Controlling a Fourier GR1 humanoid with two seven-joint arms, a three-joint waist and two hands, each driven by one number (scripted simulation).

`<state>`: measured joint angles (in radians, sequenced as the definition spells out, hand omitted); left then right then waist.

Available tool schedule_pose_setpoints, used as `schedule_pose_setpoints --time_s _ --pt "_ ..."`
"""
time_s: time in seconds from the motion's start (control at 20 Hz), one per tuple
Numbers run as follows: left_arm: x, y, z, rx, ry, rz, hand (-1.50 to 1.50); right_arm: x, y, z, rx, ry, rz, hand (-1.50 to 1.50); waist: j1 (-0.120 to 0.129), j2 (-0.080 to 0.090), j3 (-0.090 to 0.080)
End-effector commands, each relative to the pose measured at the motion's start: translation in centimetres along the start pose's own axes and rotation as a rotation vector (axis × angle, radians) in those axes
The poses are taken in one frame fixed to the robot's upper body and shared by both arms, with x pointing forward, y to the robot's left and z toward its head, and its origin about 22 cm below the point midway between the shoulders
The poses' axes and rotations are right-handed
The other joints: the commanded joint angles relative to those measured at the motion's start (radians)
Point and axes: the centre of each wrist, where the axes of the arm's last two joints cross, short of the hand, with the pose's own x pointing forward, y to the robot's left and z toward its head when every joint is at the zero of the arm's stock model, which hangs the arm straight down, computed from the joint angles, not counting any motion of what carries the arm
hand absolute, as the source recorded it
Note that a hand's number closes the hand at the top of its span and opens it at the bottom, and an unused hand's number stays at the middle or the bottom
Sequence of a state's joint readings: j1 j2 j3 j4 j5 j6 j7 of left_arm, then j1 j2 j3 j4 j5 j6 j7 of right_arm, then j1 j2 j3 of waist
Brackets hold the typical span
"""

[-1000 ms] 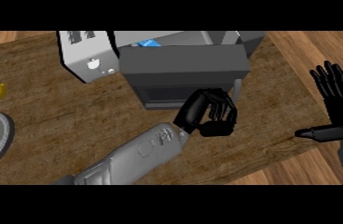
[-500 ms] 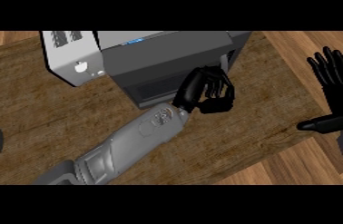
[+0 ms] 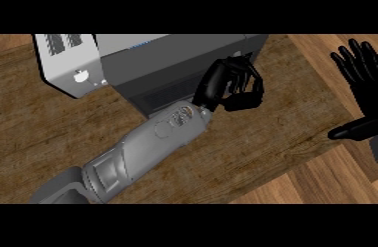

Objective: Pick up the milk, place it into the microwave and close the microwave

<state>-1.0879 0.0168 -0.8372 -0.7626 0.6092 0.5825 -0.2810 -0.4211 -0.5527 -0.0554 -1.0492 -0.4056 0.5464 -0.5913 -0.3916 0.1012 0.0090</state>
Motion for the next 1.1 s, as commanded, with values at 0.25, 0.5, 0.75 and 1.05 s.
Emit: schedule_pose_setpoints --time_s 0.25,0.5,0.75,1.05 --pt "1.4 -0.4 -1.2 0.023 -0.018 0.005 1.50 1.7 1.3 -3.1 0.228 -0.046 -0.057 -1.50 -0.026 0.010 0.000" --pt "1.4 -0.6 -1.2 0.028 -0.015 -0.001 1.50 2.9 3.6 -5.4 0.449 -0.069 -0.087 1.50 -0.020 0.005 0.003" --pt "1.1 -0.4 -1.1 0.058 0.000 0.003 1.50 4.2 5.0 -6.6 0.533 -0.090 -0.086 1.50 -0.040 0.006 0.002" --pt "1.1 -0.5 -1.0 0.087 0.004 0.014 1.50 4.7 6.9 -7.0 0.601 -0.091 -0.101 1.50 -0.066 0.005 0.004"
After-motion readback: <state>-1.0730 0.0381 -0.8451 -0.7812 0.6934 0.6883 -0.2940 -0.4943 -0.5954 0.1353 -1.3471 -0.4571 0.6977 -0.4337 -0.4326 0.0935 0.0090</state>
